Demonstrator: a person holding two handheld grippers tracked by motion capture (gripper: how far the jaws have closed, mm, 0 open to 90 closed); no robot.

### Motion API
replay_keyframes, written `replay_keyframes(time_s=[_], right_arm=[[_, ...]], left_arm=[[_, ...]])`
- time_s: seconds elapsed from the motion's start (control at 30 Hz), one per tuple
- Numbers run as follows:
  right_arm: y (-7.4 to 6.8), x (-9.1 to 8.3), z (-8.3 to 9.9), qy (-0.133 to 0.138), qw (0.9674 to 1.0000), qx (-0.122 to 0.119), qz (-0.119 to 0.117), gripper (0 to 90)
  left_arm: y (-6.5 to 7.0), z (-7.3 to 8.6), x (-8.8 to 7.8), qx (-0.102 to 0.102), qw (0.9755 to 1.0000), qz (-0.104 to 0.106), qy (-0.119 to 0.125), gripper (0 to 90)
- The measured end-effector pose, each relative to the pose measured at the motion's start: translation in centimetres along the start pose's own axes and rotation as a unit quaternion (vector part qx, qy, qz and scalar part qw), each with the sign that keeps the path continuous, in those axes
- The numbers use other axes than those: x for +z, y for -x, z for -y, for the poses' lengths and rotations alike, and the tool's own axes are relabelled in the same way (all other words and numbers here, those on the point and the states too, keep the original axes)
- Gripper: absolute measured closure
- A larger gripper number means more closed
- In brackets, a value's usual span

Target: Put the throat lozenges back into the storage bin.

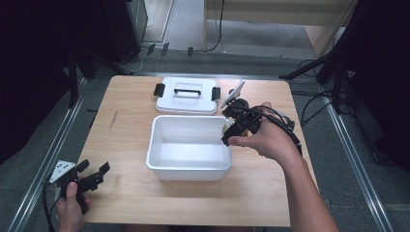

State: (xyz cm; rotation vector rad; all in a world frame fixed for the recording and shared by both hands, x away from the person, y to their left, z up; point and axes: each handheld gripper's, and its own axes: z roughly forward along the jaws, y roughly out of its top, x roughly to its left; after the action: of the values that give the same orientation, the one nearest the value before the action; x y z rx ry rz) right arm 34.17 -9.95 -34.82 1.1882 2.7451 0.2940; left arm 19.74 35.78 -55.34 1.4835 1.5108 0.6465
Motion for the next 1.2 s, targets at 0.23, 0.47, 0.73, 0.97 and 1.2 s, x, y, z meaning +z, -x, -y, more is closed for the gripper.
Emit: replay_keyframes(time_s=[0.23, 0.47, 0.73, 0.97, 1.2], right_arm=[[-1.5, 0.6, -1.2, 0.002, 0.9997, -0.024, -0.009, 20.4], [-2.7, 1.5, -1.3, 0.047, 0.9886, -0.142, -0.017, 20.4], [-3.7, 3.6, -0.9, 0.029, 0.9598, -0.279, -0.006, 20.4], [-3.6, 4.8, -0.9, 0.009, 0.9549, -0.297, 0.006, 20.4], [-3.7, 6.5, -1.1, 0.002, 0.9453, -0.326, 0.005, 20.4]], left_arm=[[0.0, 0.0, 0.0, 0.0, 1.0, 0.001, 0.0, 14.7], [0.0, 0.0, 0.0, -0.001, 1.0, 0.003, 0.0, 14.7], [0.0, 0.0, 0.0, -0.001, 1.0, 0.004, 0.001, 14.7], [-0.1, 0.0, 0.0, 0.0, 1.0, 0.006, -0.001, 14.7], [-0.1, 0.0, 0.0, 0.0, 1.0, 0.009, 0.0, 14.7]])
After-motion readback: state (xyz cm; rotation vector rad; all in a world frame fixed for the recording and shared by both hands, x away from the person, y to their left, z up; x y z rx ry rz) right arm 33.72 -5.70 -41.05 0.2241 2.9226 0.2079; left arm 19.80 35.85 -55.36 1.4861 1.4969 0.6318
